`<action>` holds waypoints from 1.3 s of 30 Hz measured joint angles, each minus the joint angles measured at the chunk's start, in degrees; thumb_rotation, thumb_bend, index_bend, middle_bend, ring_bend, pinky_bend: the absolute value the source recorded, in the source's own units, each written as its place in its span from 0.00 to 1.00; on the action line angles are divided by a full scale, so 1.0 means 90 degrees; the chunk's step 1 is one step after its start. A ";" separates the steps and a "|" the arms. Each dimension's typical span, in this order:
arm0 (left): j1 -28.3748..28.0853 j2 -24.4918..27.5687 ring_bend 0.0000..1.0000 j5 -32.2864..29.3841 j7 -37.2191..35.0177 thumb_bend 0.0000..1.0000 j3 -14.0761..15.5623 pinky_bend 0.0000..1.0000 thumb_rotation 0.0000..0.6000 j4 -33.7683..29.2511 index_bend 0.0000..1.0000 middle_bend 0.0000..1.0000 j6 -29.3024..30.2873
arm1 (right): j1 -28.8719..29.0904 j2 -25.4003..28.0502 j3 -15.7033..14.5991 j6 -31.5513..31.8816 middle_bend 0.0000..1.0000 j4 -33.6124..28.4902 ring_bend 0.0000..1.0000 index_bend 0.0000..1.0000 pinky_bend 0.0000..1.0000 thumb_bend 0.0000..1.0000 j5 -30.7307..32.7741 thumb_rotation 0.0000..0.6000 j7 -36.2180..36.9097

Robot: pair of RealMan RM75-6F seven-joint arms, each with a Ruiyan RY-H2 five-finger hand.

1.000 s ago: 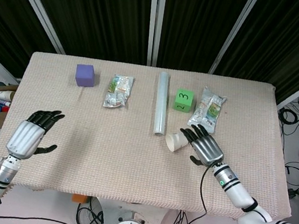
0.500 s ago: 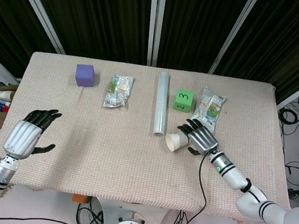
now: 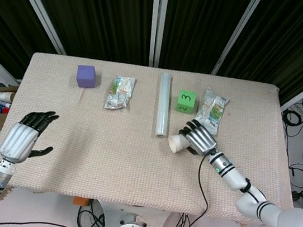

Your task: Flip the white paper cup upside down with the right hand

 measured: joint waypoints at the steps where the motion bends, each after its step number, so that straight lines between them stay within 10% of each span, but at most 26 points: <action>1: 0.0006 -0.0007 0.19 0.0006 -0.0020 0.00 0.0001 0.22 1.00 0.0016 0.17 0.17 0.0009 | -0.0008 0.0052 -0.0002 0.0049 0.38 -0.0052 0.18 0.43 0.22 0.35 -0.0032 1.00 -0.0259; 18: 0.0018 -0.0168 0.19 0.0092 -0.0337 0.00 0.0007 0.22 1.00 0.0249 0.17 0.17 0.0059 | -0.0173 0.0968 0.0302 -0.0504 0.28 -0.2214 0.09 0.39 0.00 0.35 0.0723 1.00 -0.8230; 23: 0.0072 -0.0172 0.19 0.0102 -0.0386 0.00 0.0026 0.22 1.00 0.0289 0.17 0.17 0.0127 | -0.0226 0.0728 0.0378 -0.0737 0.17 -0.2531 0.00 0.22 0.00 0.35 0.1479 1.00 -0.9934; 27: 0.0111 -0.0163 0.19 0.0090 -0.0410 0.00 0.0029 0.22 1.00 0.0319 0.17 0.17 0.0170 | -0.0304 0.0429 0.0357 -0.0661 0.01 -0.2694 0.00 0.00 0.00 0.34 0.1842 1.00 -1.0511; 39: 0.0079 -0.0133 0.19 0.0057 -0.0316 0.00 -0.0015 0.21 1.00 0.0349 0.17 0.17 0.0098 | -0.0768 0.1009 0.0343 0.0405 0.00 -0.3824 0.00 0.00 0.00 0.32 0.1842 1.00 -0.9601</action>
